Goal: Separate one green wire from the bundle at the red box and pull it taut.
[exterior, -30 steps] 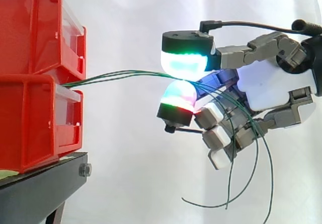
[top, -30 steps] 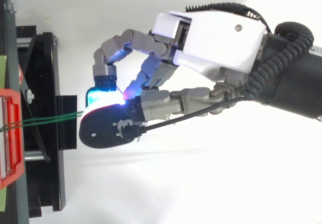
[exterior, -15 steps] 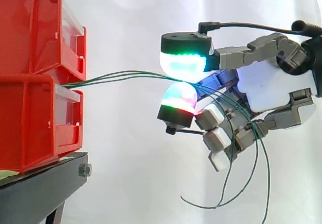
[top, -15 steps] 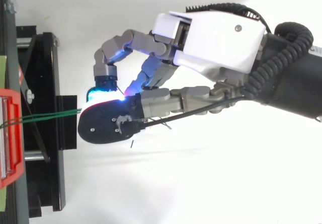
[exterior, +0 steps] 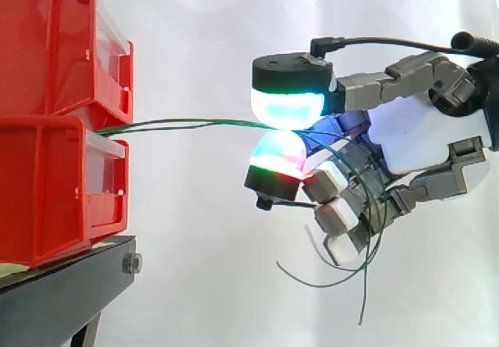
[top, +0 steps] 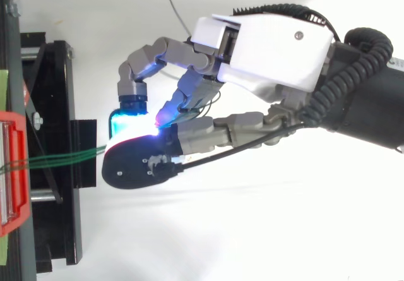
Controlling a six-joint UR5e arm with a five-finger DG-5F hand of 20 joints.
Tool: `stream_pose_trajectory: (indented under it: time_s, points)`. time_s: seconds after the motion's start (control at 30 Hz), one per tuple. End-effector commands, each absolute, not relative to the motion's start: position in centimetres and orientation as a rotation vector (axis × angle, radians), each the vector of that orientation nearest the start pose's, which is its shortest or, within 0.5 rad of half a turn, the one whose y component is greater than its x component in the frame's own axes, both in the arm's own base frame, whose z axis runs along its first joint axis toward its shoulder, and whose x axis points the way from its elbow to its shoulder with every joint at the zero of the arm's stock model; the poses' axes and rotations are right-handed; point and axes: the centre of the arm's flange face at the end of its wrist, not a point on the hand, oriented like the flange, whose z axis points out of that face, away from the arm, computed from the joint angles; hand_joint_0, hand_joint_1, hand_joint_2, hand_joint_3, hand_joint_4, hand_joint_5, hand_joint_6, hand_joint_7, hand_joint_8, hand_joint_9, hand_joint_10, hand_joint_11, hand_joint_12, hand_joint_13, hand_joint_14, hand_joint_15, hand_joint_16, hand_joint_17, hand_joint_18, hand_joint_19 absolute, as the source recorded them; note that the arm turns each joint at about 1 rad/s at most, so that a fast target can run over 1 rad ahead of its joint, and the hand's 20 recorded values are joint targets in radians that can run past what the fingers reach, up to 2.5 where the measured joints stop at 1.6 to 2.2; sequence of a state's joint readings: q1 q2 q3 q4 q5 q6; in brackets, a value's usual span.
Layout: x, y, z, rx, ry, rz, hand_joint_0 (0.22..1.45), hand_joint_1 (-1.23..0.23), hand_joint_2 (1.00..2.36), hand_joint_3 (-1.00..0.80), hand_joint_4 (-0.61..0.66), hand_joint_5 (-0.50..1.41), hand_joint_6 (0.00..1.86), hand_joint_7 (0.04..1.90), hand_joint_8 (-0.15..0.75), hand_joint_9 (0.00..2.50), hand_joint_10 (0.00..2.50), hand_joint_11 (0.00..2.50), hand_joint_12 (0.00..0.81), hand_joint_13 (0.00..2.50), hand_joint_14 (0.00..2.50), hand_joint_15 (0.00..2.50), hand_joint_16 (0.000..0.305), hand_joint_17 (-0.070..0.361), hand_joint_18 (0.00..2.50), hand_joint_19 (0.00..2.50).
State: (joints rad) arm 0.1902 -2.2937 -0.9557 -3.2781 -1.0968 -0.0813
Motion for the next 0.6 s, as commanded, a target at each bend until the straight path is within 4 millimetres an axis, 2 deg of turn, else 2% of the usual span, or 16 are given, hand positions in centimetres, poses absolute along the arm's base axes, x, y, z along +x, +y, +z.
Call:
stream_pose_trajectory:
  time_s: [0.0,0.17,0.3,0.47,0.57]
  points:
    - [75.33,-3.7,32.1,1.377,1.244,0.766,0.66,-0.78,1.01,-0.37,0.19,-0.18,0.91,1.12,0.336,1.14,0.02,0.9,0.418,1.08,0.03,0.78,0.059,0.133,0.79,0.64]
    - [75.33,-3.7,32.1,1.377,1.244,0.766,0.61,-0.69,1.0,-0.5,0.2,-0.18,0.91,1.12,0.333,1.15,0.02,0.9,0.417,1.09,0.03,0.79,0.059,0.133,0.8,0.65]
    - [75.33,-3.7,32.1,1.377,1.244,0.766,0.54,-0.58,1.0,-0.5,0.21,-0.17,0.91,1.12,0.342,1.17,0.02,0.89,0.435,1.1,0.03,0.78,0.062,0.139,0.83,0.65]
    - [75.32,-3.7,32.04,1.377,1.244,0.766,0.53,-0.52,1.0,-0.5,0.21,-0.17,0.91,1.12,0.349,1.19,0.02,0.88,0.443,1.12,0.02,0.78,0.063,0.142,0.84,0.66]
    - [75.32,-3.82,32.04,1.378,1.243,0.765,0.6,-0.53,1.01,-0.37,0.2,-0.17,0.9,1.15,0.343,1.21,0.02,0.9,0.433,1.12,0.03,0.8,0.06,0.136,0.83,0.67]
